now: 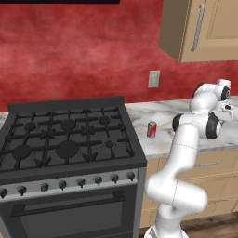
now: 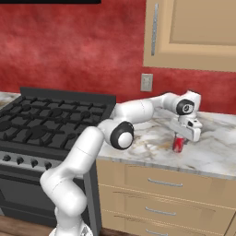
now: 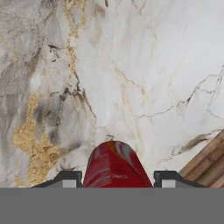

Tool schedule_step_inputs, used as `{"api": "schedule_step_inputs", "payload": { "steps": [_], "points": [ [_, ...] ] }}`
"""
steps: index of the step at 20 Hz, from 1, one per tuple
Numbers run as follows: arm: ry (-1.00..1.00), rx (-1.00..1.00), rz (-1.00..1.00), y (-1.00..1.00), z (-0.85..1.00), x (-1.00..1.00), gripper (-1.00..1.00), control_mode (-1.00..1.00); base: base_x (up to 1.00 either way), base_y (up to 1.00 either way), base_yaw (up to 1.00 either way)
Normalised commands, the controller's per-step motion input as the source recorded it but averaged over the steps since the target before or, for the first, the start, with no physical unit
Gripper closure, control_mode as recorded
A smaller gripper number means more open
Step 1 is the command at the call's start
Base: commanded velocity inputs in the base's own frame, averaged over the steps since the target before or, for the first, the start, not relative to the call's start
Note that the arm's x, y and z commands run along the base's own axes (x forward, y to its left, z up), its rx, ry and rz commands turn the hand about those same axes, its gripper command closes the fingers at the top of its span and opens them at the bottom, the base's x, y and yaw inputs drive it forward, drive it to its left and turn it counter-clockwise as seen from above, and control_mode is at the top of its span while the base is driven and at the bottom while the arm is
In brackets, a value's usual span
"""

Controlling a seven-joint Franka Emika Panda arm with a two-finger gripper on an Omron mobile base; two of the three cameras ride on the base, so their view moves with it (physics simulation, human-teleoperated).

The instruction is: Four empty soda cans are scattered around the kitchen. Gather all the cans and cluster them next to the stove for recycling.

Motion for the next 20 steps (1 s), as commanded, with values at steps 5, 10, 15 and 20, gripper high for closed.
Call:
{"api": "schedule_step_inputs", "payload": {
  "steps": [5, 10, 15, 20],
  "points": [
    [0.11, 0.13, 0.0, 0.15, 0.25, -0.11, 1.0, -1.0, 0.0, 0.0, 0.0],
    [0.03, 0.01, 0.0, 0.4, 0.14, -0.14, 1.0, -1.0, 0.0, 0.0, 0.0],
    [0.0, 0.0, 0.0, 0.46, 0.12, -0.11, 1.0, -1.0, 0.0, 0.0, 0.0],
    [-0.03, 0.0, 0.0, 0.45, 0.07, -0.03, 1.0, -1.0, 0.0, 0.0, 0.0]
  ]
}}
